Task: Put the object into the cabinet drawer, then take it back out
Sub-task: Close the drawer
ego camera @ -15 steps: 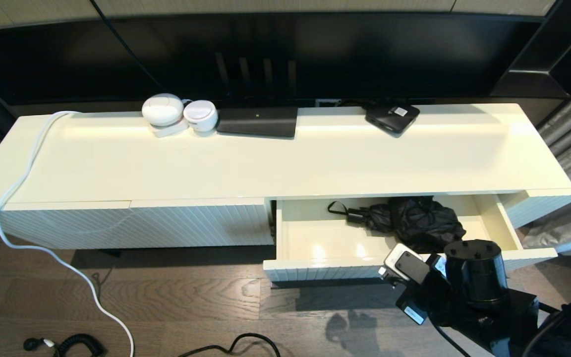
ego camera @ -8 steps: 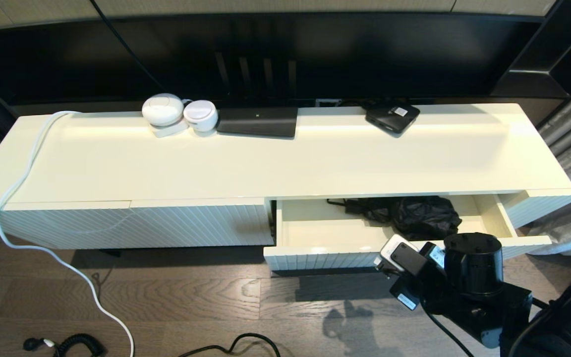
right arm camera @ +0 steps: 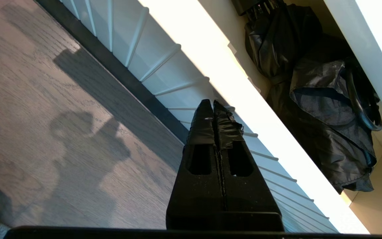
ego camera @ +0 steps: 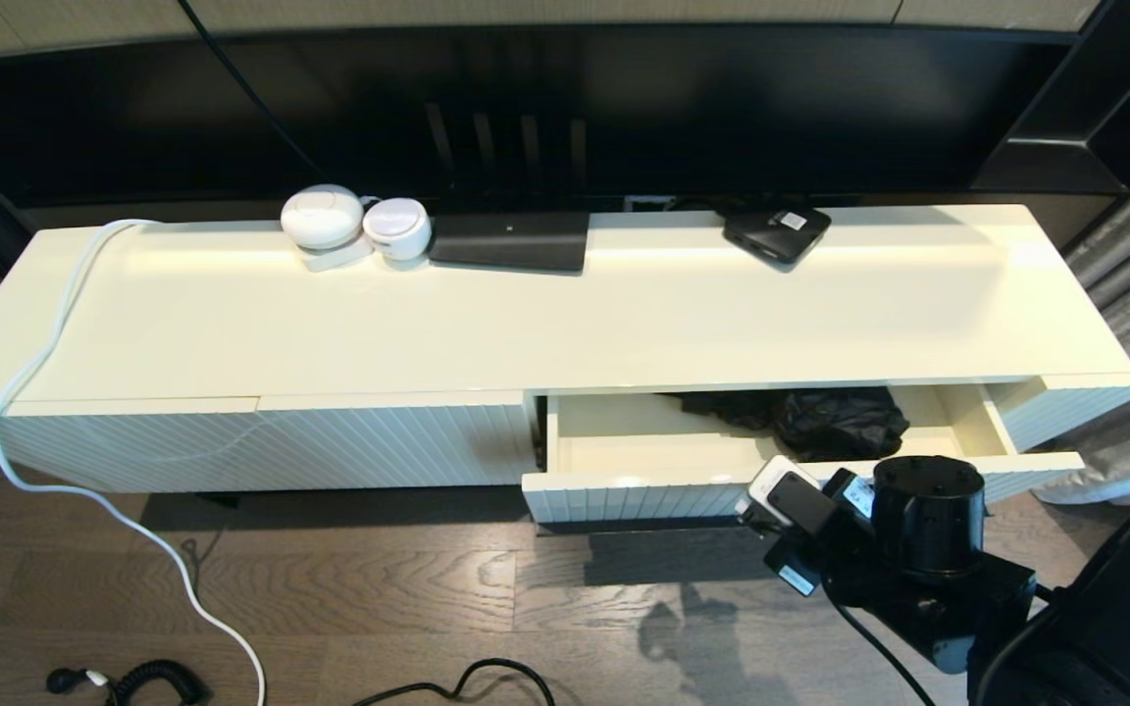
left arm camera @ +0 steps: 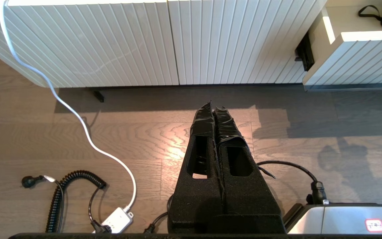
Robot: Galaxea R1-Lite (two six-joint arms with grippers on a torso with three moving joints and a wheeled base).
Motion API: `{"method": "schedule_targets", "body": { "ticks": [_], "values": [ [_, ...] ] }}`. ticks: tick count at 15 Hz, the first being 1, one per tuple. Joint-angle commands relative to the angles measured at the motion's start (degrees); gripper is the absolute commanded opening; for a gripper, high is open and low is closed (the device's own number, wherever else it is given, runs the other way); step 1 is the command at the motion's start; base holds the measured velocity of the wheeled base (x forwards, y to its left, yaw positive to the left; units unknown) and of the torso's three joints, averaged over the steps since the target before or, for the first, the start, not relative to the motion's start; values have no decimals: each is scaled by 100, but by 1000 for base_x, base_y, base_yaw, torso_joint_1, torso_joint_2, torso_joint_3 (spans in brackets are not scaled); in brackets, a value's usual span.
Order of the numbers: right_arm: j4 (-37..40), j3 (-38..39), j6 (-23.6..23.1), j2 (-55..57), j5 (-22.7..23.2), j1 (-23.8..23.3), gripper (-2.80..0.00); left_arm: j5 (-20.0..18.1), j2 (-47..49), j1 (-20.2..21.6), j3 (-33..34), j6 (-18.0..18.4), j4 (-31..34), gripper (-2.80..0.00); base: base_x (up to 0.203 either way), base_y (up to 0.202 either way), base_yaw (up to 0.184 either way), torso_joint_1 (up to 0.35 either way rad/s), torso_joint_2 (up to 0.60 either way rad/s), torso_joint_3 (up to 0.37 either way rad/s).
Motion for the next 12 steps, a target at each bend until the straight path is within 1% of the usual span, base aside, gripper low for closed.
{"method": "schedule_targets", "body": {
  "ticks": [1, 5, 12],
  "values": [
    [-106, -47, -29, 82, -7, -6, -280, 0, 0, 0, 0, 1, -2, -280, 0, 0, 0, 0, 0, 0],
    [-506, -75, -215, 260, -7, -17, -280, 9, 0, 0, 0, 1, -2, -280, 0, 0, 0, 0, 0, 0],
    [-558, -411, -250, 480, -3, -131, -280, 0, 0, 0, 0, 1, -2, -280, 0, 0, 0, 0, 0, 0]
  ]
}}
